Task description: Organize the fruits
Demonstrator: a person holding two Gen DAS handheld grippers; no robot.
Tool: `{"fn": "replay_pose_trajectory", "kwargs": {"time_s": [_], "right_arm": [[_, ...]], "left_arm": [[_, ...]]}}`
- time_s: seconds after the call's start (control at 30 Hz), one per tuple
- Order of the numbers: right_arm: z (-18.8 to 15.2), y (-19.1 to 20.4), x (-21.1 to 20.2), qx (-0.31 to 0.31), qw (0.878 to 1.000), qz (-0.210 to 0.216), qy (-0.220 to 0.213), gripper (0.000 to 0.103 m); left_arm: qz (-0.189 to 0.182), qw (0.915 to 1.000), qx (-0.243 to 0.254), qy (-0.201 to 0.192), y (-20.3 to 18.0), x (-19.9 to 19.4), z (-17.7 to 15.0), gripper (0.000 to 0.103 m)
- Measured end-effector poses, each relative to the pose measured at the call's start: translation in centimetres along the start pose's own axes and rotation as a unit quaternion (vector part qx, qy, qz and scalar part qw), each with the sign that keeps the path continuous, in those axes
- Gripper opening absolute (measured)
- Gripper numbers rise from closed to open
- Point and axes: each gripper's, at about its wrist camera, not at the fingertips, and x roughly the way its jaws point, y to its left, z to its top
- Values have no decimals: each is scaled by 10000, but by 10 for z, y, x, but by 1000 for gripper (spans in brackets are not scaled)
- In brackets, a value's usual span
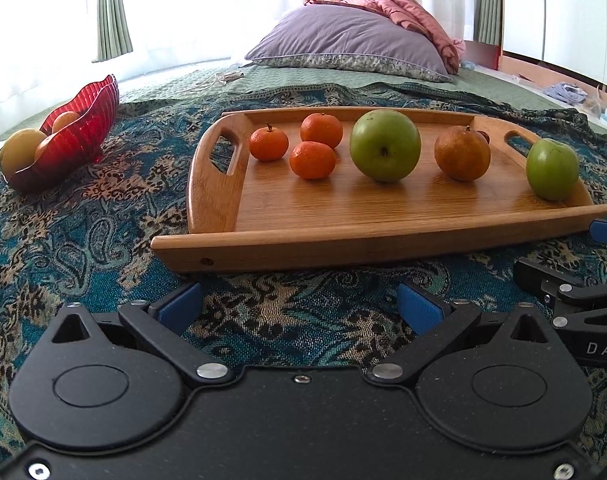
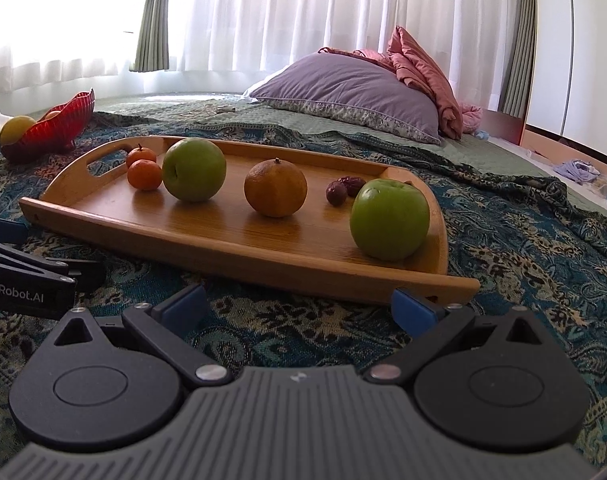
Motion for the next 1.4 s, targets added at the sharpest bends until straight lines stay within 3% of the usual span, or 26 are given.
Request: {"fn": "replay_pose_trajectory", "kwargs": {"time_s": [0.73,1.4], "right_arm": [[4,-5,17,167,9988,116,443,103],[4,-1,16,71,9990,44,435,103]], "left_arm": [[89,9999,-124,57,0,10,5,103],[52,9998,-167,41,1,8,4,103]]}}
